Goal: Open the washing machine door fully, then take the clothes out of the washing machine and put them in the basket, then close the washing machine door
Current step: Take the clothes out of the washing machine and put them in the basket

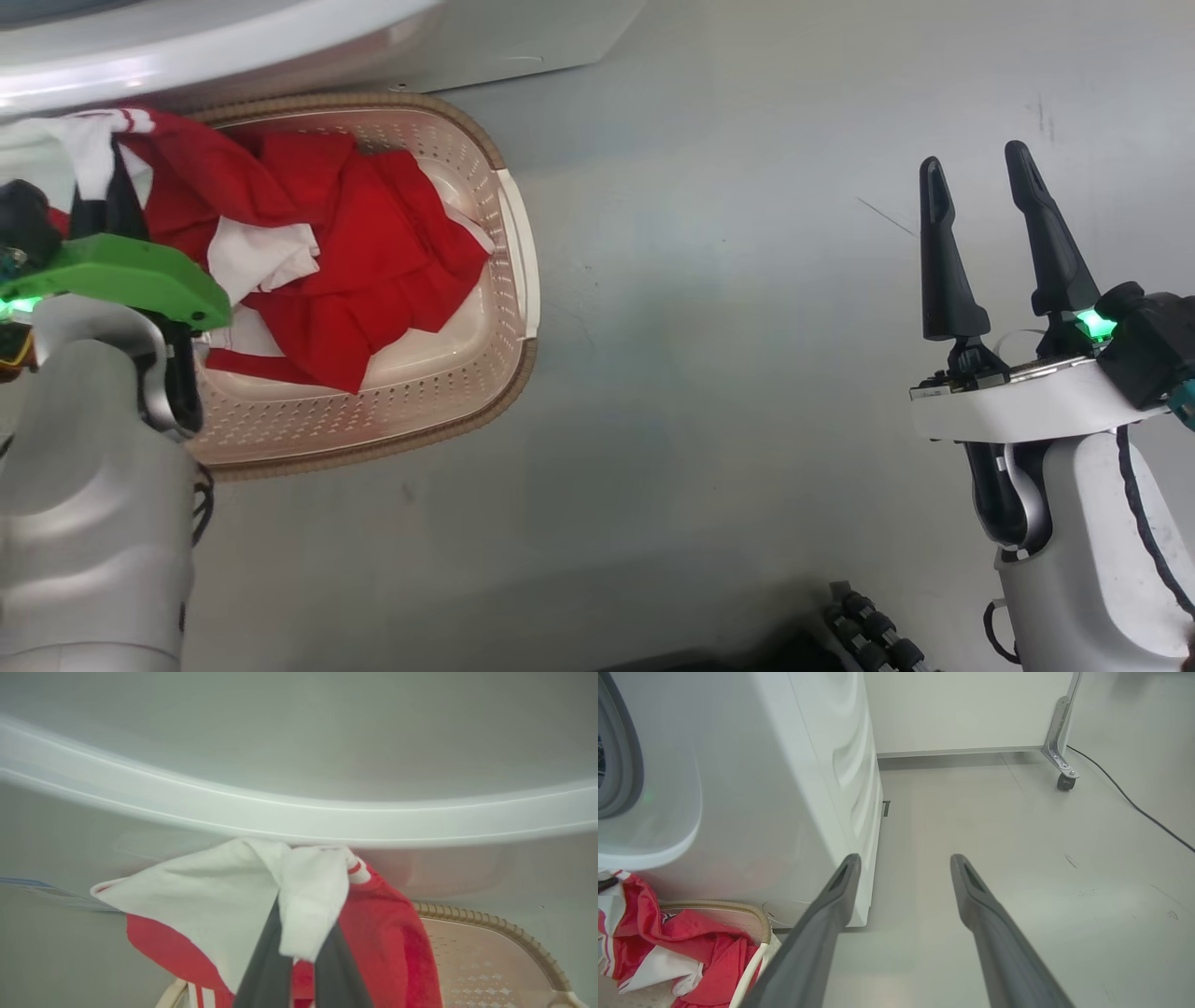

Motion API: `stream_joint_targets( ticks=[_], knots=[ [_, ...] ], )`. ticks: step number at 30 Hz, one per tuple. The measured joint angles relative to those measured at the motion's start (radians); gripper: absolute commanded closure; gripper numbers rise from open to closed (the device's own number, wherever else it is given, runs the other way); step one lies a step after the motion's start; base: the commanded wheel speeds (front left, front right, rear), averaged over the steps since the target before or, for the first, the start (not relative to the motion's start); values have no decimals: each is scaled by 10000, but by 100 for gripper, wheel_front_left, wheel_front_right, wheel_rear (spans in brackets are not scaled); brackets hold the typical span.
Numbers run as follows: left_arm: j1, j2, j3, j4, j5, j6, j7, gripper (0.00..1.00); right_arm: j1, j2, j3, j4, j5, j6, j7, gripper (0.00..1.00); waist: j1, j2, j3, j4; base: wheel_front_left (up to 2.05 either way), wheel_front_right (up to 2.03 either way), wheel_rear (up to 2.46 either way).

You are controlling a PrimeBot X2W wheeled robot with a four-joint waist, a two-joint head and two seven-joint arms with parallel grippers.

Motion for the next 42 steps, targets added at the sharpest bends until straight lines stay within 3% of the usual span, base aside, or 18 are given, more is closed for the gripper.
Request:
stream_joint_targets(
  ticks=[12,18,25,31,42],
  knots=[
    [1018,-721,-268,-1452,295,-182,-44,100,261,-251,-198,92,-267,0,-2,0,0,0,-729,795,0,0,0],
    [1535,-765,-351,-2842,644,-268,-42,100,423,-278,-199,128,-336,0,0,0,-1,0,-1132,1133,0,0,0],
    [2599,-807,-894,-3547,878,-477,-42,100,587,-272,-50,186,-364,2,-2,0,-1,0,-1524,1336,0,0,0],
    [3350,-825,-1687,-3591,1110,-884,-42,100,591,-234,215,236,-364,6,0,0,-1,0,-1681,1204,0,0,0],
    [4010,-825,-2265,-2598,1129,-972,428,100,590,-84,612,272,-150,10,0,0,-1,0,-1673,450,0,0,0]
  ],
)
